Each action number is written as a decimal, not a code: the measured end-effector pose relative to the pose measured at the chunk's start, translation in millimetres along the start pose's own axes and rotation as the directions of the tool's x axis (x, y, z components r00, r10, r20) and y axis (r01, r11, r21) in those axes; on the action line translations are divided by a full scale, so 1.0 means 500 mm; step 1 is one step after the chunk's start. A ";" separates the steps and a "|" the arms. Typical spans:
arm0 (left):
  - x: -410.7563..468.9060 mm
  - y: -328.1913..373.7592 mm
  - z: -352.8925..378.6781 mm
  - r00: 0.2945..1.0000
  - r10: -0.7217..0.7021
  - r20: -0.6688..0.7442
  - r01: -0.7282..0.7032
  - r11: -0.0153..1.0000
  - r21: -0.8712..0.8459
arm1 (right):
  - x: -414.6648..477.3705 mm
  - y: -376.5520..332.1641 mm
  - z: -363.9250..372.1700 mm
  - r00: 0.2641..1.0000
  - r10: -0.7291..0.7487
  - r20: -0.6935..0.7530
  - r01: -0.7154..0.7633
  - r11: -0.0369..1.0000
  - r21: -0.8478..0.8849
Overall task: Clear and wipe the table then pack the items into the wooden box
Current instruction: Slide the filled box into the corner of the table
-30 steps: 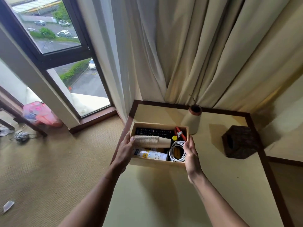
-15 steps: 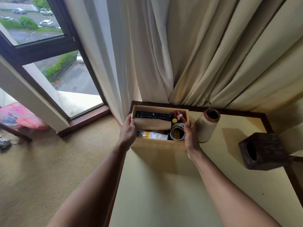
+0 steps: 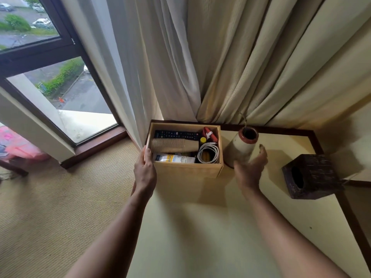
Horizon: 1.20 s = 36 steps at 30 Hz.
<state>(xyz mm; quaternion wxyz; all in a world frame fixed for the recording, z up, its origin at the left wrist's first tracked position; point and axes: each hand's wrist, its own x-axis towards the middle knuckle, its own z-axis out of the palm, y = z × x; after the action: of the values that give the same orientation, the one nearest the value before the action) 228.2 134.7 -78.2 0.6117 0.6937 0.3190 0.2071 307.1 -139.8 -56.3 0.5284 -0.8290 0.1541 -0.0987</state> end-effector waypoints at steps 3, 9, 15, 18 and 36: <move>-0.005 0.012 0.016 0.998 0.021 -0.066 -0.017 0.998 0.068 | 0.050 0.004 0.003 0.987 -0.060 0.150 0.065 0.998 -0.026; 0.005 0.024 0.034 0.987 0.047 -0.152 -0.009 0.970 0.242 | 0.093 0.007 0.016 0.971 -0.103 0.218 0.108 0.994 -0.012; 0.003 0.027 0.046 0.985 0.049 -0.163 0.000 0.958 0.287 | 0.107 -0.002 0.036 0.958 -0.127 0.257 0.133 0.991 -0.006; 0.000 0.032 0.046 0.985 0.060 -0.162 -0.010 0.954 0.299 | 0.110 -0.003 0.041 0.957 -0.114 0.267 0.124 0.992 -0.018; -0.287 -0.042 0.087 0.906 0.333 0.262 -0.410 0.535 0.739 | 0.050 0.027 -0.243 0.926 -0.344 0.159 0.367 0.710 -0.601</move>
<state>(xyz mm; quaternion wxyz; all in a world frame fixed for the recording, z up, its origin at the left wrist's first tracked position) 151.8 4.8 -91.2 0.2050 0.9487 0.1943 0.1421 288.8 -257.0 -17.2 0.2000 -0.9715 0.0062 -0.1274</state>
